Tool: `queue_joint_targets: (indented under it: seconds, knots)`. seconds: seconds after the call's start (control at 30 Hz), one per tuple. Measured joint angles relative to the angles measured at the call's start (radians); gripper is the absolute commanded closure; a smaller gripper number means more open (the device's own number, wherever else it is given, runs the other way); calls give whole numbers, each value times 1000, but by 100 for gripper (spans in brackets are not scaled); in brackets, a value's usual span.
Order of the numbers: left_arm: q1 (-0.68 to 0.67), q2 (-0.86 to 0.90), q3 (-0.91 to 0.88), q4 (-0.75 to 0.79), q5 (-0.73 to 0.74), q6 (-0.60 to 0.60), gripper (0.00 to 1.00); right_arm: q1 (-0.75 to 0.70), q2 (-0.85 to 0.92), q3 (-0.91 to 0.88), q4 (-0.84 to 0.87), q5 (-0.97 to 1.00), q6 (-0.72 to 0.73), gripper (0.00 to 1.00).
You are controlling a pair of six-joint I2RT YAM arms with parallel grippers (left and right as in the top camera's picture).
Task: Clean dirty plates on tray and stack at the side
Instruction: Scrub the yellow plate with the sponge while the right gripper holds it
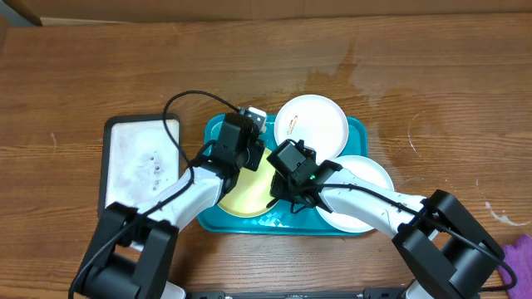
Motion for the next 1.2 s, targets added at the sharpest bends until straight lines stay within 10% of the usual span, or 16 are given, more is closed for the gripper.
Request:
queue_joint_targets:
  seconds: [1.2]
  knots:
    - [47, -74, 0, -86, -482, 169, 96, 0, 0, 3, 0, 0, 0, 96]
